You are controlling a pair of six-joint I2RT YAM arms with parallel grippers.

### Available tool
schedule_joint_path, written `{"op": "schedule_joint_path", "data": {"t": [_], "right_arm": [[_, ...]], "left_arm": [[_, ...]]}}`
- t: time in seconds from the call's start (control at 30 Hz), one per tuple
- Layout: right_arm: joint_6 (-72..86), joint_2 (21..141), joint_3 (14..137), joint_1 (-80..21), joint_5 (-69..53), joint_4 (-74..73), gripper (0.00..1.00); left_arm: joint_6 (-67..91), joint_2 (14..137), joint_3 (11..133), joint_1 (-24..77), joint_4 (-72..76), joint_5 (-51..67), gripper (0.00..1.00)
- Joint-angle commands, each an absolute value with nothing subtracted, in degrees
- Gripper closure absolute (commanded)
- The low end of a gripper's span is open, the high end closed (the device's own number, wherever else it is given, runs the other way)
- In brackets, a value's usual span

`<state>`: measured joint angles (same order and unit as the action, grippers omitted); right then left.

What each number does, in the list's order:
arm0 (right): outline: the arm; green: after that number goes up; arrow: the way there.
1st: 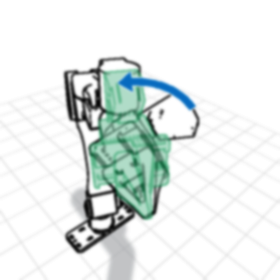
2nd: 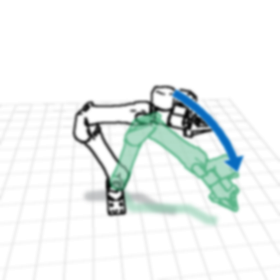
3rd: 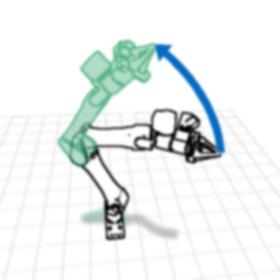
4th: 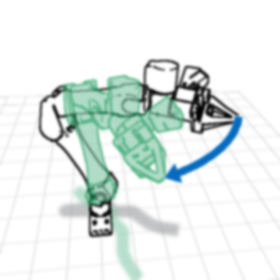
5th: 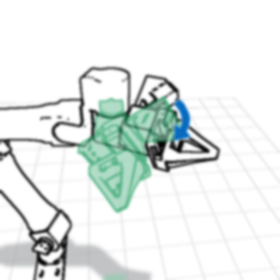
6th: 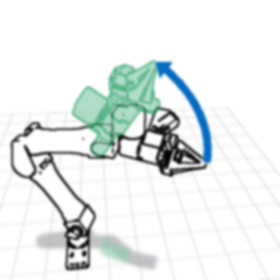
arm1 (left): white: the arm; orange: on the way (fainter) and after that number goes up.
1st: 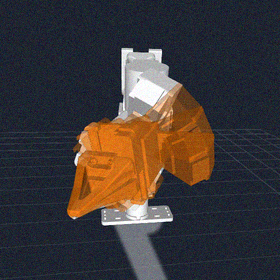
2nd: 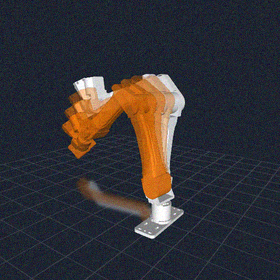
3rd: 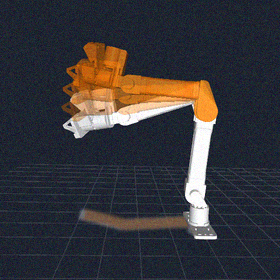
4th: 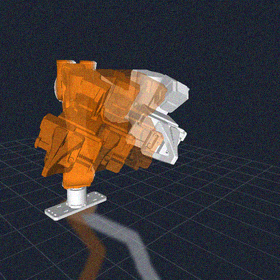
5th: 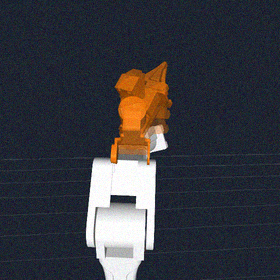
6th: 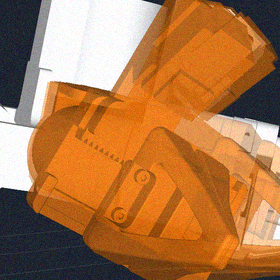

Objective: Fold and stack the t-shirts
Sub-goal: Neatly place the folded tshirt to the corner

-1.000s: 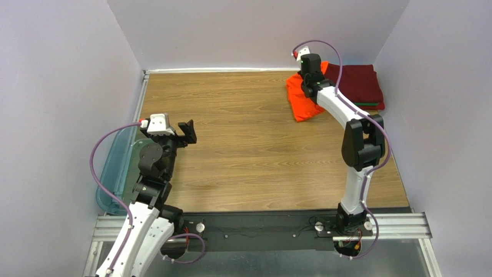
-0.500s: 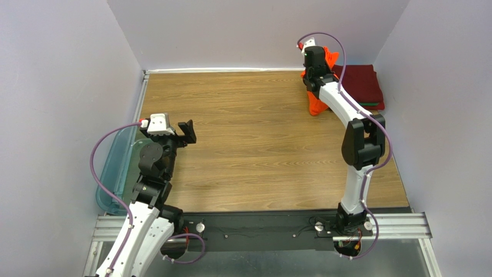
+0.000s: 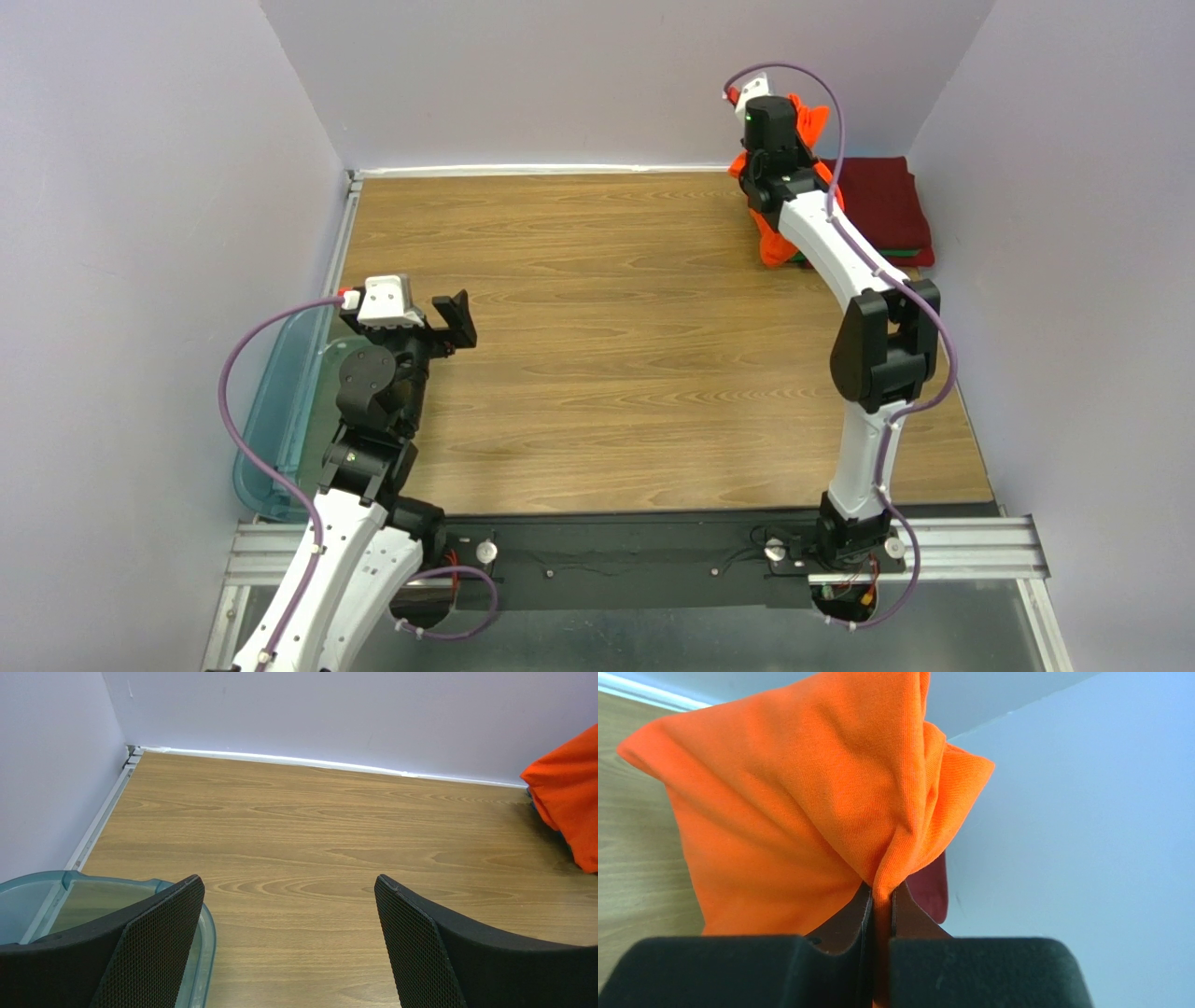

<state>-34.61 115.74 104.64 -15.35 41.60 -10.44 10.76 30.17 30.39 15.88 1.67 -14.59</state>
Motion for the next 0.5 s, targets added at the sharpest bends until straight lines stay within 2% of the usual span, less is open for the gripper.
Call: {"op": "schedule_joint_path", "data": {"t": [0.0, 0.47], "right_arm": [[-36.65, 112.77, 107.58, -15.12, 43.95, -9.49, 0.99], [-38.41, 113.82, 111.88, -13.71, 43.60, -9.49, 0.99]], "left_arm": [[10.19, 29.71, 29.97, 16.08, 3.25, -16.87, 0.02], [10.28, 29.44, 29.88, 16.08, 3.16, -17.57, 0.02]]}}
